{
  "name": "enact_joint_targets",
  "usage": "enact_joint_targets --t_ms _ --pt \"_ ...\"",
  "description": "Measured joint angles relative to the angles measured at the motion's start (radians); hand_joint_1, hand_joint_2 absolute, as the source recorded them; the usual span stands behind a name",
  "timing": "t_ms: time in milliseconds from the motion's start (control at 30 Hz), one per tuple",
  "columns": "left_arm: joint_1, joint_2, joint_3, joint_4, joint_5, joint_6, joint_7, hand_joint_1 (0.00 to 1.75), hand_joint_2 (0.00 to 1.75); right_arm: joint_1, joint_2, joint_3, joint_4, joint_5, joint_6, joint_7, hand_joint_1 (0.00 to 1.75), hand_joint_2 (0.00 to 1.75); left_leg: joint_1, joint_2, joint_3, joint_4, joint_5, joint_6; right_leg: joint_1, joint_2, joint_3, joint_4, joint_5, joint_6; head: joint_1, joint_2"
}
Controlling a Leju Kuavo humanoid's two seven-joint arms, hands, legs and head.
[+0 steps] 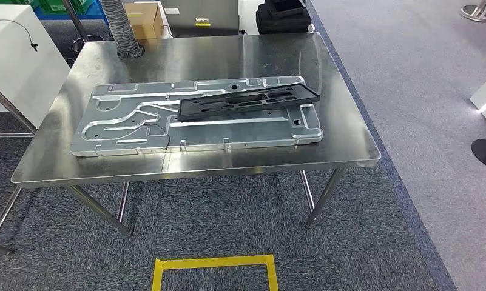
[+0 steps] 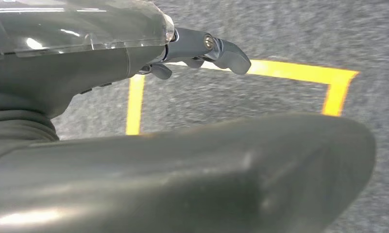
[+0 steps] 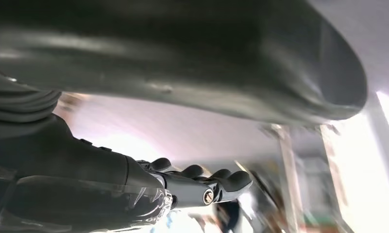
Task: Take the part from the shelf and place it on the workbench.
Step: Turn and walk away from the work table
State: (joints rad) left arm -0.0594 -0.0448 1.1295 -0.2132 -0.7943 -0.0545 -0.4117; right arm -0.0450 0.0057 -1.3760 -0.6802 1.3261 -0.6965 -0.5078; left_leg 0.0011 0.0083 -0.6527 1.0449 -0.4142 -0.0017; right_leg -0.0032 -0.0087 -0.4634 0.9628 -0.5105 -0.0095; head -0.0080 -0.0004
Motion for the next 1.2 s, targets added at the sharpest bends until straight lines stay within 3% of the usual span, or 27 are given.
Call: enact_joint_targets --t_ms 100,133,167,200,267,333,367,400,467,500,600,633,667,700,733,767,800,833,867,900,967,1000,1033,1100,1133,1167,1200 --pt "0.000 0.000 0.000 0.000 -0.014 -0.001 0.006 0.00 0.00 -0.008 0.009 -0.024 0.146 0.109 0.069 0.211 0.00 0.00 0.002 -0.002 -0.041 0.174 -0.152 -0.011 0.003 -0.003 -0.044 0.002 0.036 -0.013 0.000 0.000" --pt "-0.001 -0.001 0.000 0.000 -0.019 -0.001 0.009 0.00 0.00 -0.010 0.010 -0.026 0.192 0.132 0.111 0.282 0.00 0.00 0.003 -0.002 -0.044 0.227 -0.171 -0.013 0.005 -0.004 -0.061 0.004 0.048 -0.014 0.000 0.000" --pt "-0.001 -0.001 0.000 0.000 -0.023 -0.002 0.013 0.00 0.00 -0.012 0.012 -0.027 0.233 0.151 0.152 0.340 0.00 0.00 0.003 -0.002 -0.035 0.252 -0.164 -0.014 0.007 -0.004 -0.079 0.007 0.059 -0.014 0.000 0.000" --pt "-0.002 -0.001 0.000 0.000 -0.025 -0.002 0.016 0.00 0.00 -0.013 0.015 -0.027 0.267 0.165 0.188 0.385 0.00 0.00 0.003 -0.002 -0.008 0.244 -0.140 -0.012 0.008 -0.004 -0.098 0.010 0.071 -0.013 0.000 0.000" --pt "-0.006 -0.001 0.000 0.000 -0.030 -0.002 0.021 0.00 0.00 -0.018 0.022 -0.027 0.324 0.192 0.251 0.452 0.00 0.00 0.002 -0.002 0.098 0.132 -0.104 -0.004 0.010 -0.003 -0.132 0.019 0.094 -0.010 0.000 0.000" --pt "-0.014 -0.003 0.000 0.000 -0.038 -0.001 0.026 0.00 0.00 -0.022 0.031 -0.017 0.367 0.217 0.327 0.517 0.00 0.00 -0.002 -0.002 0.211 -0.020 -0.122 0.007 0.014 -0.003 -0.151 0.028 0.113 -0.002 0.000 0.000" --pt "-0.017 -0.004 -0.001 0.000 -0.042 -0.001 0.028 0.00 0.00 -0.024 0.034 -0.004 0.383 0.227 0.363 0.544 0.00 0.00 -0.005 -0.002 0.241 -0.065 -0.135 0.012 0.014 -0.005 -0.155 0.031 0.122 0.002 0.000 0.000" --pt "-0.018 -0.006 -0.001 0.000 -0.046 -0.001 0.030 0.00 0.00 -0.024 0.039 0.013 0.396 0.234 0.394 0.565 0.00 0.00 -0.008 -0.002 0.249 -0.087 -0.138 0.018 0.013 -0.005 -0.158 0.031 0.131 0.007 0.000 0.000" --pt "-0.016 -0.012 -0.002 0.001 -0.053 0.000 0.035 0.00 0.00 -0.025 0.047 0.048 0.418 0.237 0.430 0.580 0.00 0.00 -0.007 0.002 0.231 -0.090 -0.118 0.033 0.009 -0.003 -0.168 0.038 0.129 0.019 0.000 0.000" --pt "-0.016 -0.014 -0.002 0.001 -0.055 0.000 0.036 0.00 0.00 -0.025 0.052 0.062 0.427 0.234 0.440 0.578 0.00 0.00 -0.006 0.004 0.218 -0.091 -0.105 0.042 0.006 0.000 -0.178 0.059 0.100 0.025 0.000 0.000" --pt "-0.015 -0.017 -0.004 0.002 -0.064 0.000 0.037 0.00 0.00 -0.027 0.060 0.083 0.444 0.216 0.465 0.542 0.00 0.00 -0.007 0.006 0.165 -0.090 -0.063 0.054 0.000 0.005 -0.219 0.225 -0.054 0.040 0.000 0.000" --pt "-0.015 -0.018 -0.004 0.002 -0.068 0.000 0.037 0.00 0.00 -0.029 0.062 0.087 0.448 0.211 0.471 0.525 0.00 0.00 -0.007 0.006 0.145 -0.087 -0.049 0.053 -0.002 0.005 -0.225 0.285 -0.078 0.044 0.000 0.000" --pt "-0.015 -0.019 -0.005 0.002 -0.072 0.000 0.037 0.00 0.00 -0.030 0.064 0.091 0.451 0.207 0.475 0.508 0.00 0.00 -0.007 0.007 0.125 -0.082 -0.036 0.051 -0.004 0.005 -0.219 0.320 -0.075 0.047 0.000 0.000" --pt "-0.015 -0.020 -0.006 0.002 -0.075 0.000 0.037 0.00 0.00 -0.031 0.065 0.095 0.453 0.203 0.477 0.494 0.00 0.00 -0.006 0.007 0.104 -0.077 -0.025 0.049 -0.006 0.005 -0.198 0.322 -0.052 0.048 0.000 0.000" --pt "-0.015 -0.021 -0.008 0.002 -0.078 0.000 0.037 0.00 0.00 -0.031 0.066 0.098 0.454 0.200 0.478 0.482 0.00 0.00 -0.005 0.006 0.085 -0.070 -0.014 0.046 -0.008 0.005 -0.158 0.285 -0.021 0.049 0.000 0.000" --pt "-0.015 -0.023 -0.009 0.002 -0.080 -0.001 0.037 0.00 0.00 -0.033 0.066 0.100 0.455 0.197 0.479 0.473 0.00 0.00 -0.005 0.006 0.067 -0.061 -0.005 0.042 -0.010 0.005 -0.101 0.218 -0.004 0.049 0.000 0.000" --pt "-0.015 -0.025 -0.010 0.002 -0.083 -0.001 0.037 0.00 0.00 -0.035 0.066 0.102 0.455 0.197 0.479 0.467 0.00 0.00 -0.005 0.006 0.052 -0.053 0.003 0.037 -0.009 0.005 -0.040 0.133 -0.005 0.046 0.000 0.000" --pt "-0.016 -0.027 -0.011 0.002 -0.086 -0.001 0.037 0.00 0.00 -0.038 0.066 0.104 0.455 0.198 0.480 0.464 0.00 0.00 -0.005 0.006 0.041 -0.046 0.011 0.032 -0.007 0.006 0.008 0.061 -0.017 0.041 0.000 0.000" --pt "-0.016 -0.028 -0.012 0.002 -0.088 -0.001 0.038 0.00 0.00 -0.040 0.066 0.107 0.456 0.201 0.480 0.464 0.00 0.00 -0.005 0.006 0.035 -0.043 0.019 0.026 -0.004 0.006 0.037 0.014 -0.032 0.035 0.000 0.000" --pt "-0.017 -0.030 -0.012 0.002 -0.090 -0.001 0.039 0.00 0.00 -0.041 0.066 0.110 0.456 0.204 0.480 0.467 0.00 0.00 -0.004 0.006 0.032 -0.043 0.028 0.019 0.000 0.007 0.044 -0.008 -0.038 0.027 0.000 0.000" --pt "-0.016 -0.032 -0.013 0.002 -0.094 -0.001 0.043 0.00 0.00 -0.041 0.067 0.118 0.459 0.211 0.484 0.480 0.00 0.00 -0.001 0.005 0.025 -0.040 0.032 0.007 -0.001 0.003 0.030 -0.010 -0.021 0.011 0.000 0.000" --pt "-0.015 -0.033 -0.014 0.002 -0.096 -0.001 0.045 0.00 0.00 -0.040 0.068 0.122 0.460 0.215 0.488 0.488 0.00 0.00 0.000 0.004 0.017 -0.024 0.008 0.001 -0.002 0.001 0.020 -0.011 -0.009 0.002 0.000 0.000" --pt "-0.014 -0.034 -0.014 0.002 -0.098 -0.001 0.048 0.00 0.00 -0.040 0.069 0.126 0.461 0.219 0.493 0.498 0.00 0.00 0.002 0.002 0.003 0.012 -0.034 -0.004 -0.003 -0.001 0.007 -0.013 0.004 -0.005 0.000 0.000" --pt "-0.014 -0.037 -0.017 0.002 -0.101 -0.001 0.054 0.00 0.00 -0.039 0.070 0.134 0.463 0.227 0.501 0.516 0.00 0.00 0.005 0.001 -0.029 0.135 -0.140 -0.011 -0.001 -0.003 -0.024 -0.011 0.028 -0.012 0.000 0.000" --pt "-0.015 -0.038 -0.018 0.002 -0.101 -0.001 0.057 0.00 0.00 -0.038 0.071 0.138 0.463 0.231 0.504 0.526 0.00 0.00 0.006 0.001 -0.039 0.198 -0.171 -0.014 0.001 -0.003 -0.040 -0.009 0.040 -0.013 0.000 0.000" --pt "-0.015 -0.039 -0.020 0.002 -0.102 -0.002 0.060 0.00 0.00 -0.038 0.071 0.142 0.463 0.234 0.508 0.534 0.00 0.00 0.008 0.001 -0.038 0.242 -0.175 -0.016 0.002 -0.003 -0.059 -0.006 0.052 -0.012 0.000 0.000" --pt "-0.015 -0.040 -0.020 0.002 -0.102 -0.002 0.062 0.00 0.00 -0.038 0.071 0.146 0.464 0.237 0.511 0.541 0.00 0.00 0.008 0.001 -0.021 0.252 -0.156 -0.016 0.003 -0.003 -0.078 -0.001 0.063 -0.010 0.000 0.000"
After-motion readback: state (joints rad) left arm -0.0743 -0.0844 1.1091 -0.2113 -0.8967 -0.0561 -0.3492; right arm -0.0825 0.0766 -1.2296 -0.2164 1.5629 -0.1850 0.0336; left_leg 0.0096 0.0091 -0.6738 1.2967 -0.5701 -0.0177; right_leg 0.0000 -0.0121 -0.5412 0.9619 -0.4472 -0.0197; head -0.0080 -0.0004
